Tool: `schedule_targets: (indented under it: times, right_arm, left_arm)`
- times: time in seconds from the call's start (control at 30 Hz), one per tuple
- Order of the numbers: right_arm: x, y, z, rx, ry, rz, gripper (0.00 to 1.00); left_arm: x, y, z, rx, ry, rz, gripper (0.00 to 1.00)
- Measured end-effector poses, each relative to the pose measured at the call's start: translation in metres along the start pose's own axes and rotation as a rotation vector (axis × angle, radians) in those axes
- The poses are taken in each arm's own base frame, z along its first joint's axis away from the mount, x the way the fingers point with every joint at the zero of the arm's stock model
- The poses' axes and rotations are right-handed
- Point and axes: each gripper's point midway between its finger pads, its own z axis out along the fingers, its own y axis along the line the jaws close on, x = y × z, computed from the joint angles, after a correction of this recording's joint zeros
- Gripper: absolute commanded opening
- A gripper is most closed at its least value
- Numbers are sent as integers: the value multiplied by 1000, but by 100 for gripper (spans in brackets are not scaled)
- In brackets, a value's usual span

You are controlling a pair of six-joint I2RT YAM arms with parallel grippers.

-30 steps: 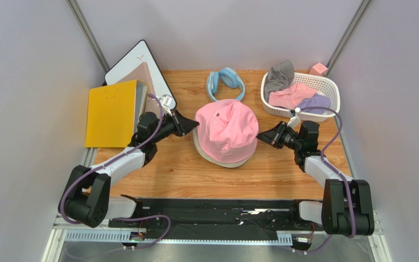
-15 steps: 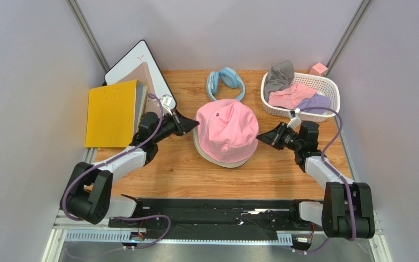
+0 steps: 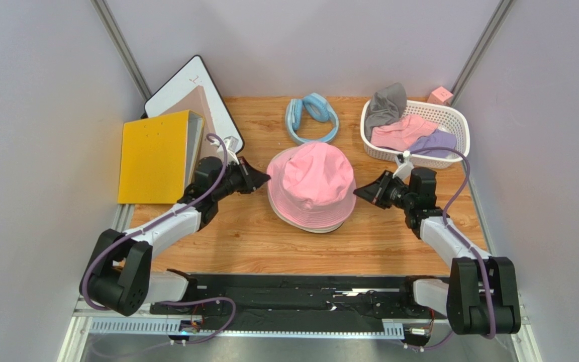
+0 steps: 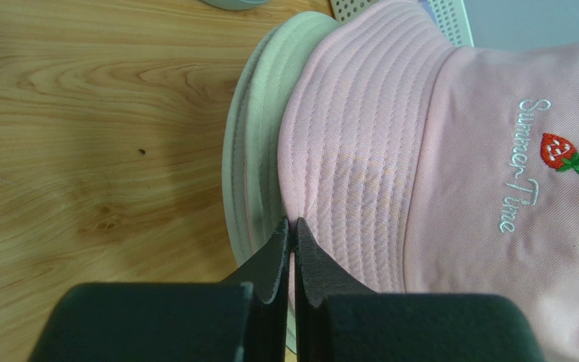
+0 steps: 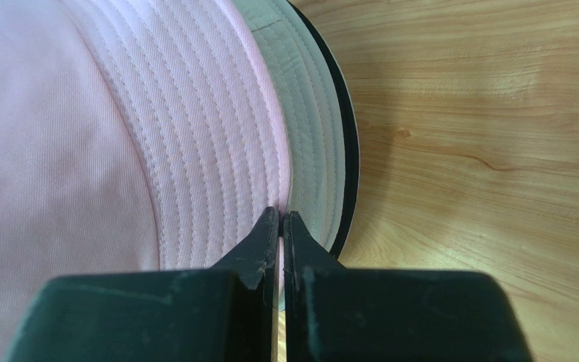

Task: Stack the hats
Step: Stack the hat on the hat.

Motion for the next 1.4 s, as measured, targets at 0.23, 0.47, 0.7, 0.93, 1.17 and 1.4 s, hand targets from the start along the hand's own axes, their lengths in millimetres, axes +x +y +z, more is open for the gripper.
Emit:
schedule_targets:
  times: [0.23, 0.47, 0.7, 0.93, 1.17, 1.4]
  right_arm:
    - [12, -6, 12, 41, 32, -12, 0]
    - [14, -6, 18, 77, 38, -36, 0]
    - [14, -16, 17, 152, 26, -47, 0]
    - [30, -46, 1, 324, 63, -15, 0]
    - [16, -20, -12, 263, 0, -60, 7]
    - [8, 11, -16, 145, -6, -89, 53]
  left_arm:
    - [5, 8, 6, -29, 29, 0, 0]
    - [10, 13, 11, -46, 50, -2, 0]
    - [11, 18, 12, -72, 55, 9, 0]
    - [18, 35, 8, -153, 75, 9, 0]
    - [18, 33, 1, -152, 71, 23, 0]
    - [20, 33, 0, -146, 81, 24, 0]
